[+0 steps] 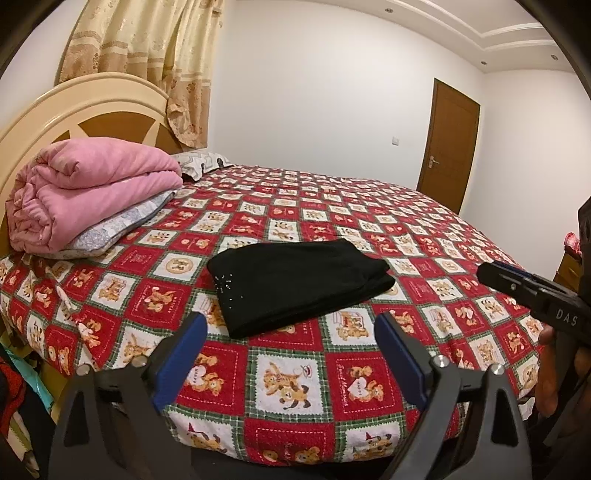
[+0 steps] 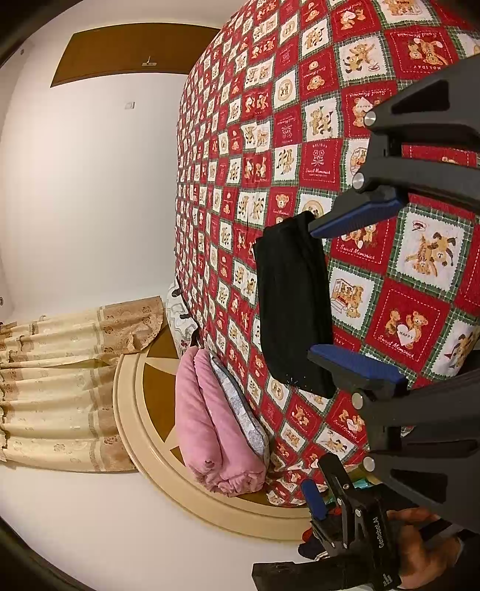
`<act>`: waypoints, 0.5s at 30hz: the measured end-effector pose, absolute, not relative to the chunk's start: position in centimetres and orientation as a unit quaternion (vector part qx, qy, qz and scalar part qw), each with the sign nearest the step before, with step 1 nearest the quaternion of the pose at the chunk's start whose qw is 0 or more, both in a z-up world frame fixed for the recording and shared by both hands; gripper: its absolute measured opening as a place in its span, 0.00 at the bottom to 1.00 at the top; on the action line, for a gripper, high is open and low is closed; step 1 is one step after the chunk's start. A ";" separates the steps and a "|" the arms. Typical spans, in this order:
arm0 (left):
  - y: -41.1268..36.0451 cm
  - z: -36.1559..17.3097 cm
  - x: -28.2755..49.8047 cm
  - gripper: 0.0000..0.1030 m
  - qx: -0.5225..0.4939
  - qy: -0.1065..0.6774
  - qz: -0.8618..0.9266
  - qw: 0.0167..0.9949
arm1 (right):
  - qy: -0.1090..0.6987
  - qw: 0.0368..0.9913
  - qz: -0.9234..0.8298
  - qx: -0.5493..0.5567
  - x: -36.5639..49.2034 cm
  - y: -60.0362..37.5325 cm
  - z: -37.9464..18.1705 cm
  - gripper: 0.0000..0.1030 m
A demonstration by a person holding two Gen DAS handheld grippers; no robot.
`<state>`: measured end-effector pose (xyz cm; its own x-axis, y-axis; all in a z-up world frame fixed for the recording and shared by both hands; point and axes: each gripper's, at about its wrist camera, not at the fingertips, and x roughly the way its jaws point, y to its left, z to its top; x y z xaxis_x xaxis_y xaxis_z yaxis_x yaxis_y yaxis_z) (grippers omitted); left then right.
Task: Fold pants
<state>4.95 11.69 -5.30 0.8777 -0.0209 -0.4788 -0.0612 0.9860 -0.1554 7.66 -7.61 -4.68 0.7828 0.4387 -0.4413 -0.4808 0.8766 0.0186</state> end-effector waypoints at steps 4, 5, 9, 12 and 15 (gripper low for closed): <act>11.5 -5.4 5.0 0.95 -0.082 0.249 0.010 0.965 | 0.220 0.944 0.242 -0.051 7.8 -7.8 -4.7 0.60; 11.5 -5.4 5.0 0.97 -0.082 0.247 0.011 0.965 | 0.219 0.944 0.241 -0.052 7.8 -7.9 -4.7 0.60; 11.5 -5.4 5.1 0.99 -0.079 0.249 0.011 0.965 | 0.219 0.944 0.242 -0.052 7.8 -7.8 -4.7 0.60; 11.3 -5.4 5.0 1.00 -0.074 0.249 0.012 0.966 | 0.219 0.944 0.241 -0.053 7.8 -7.8 -4.7 0.60; 11.0 -5.3 5.0 1.00 -0.068 0.246 0.015 0.967 | 0.216 0.945 0.239 -0.057 7.8 -7.9 -4.6 0.60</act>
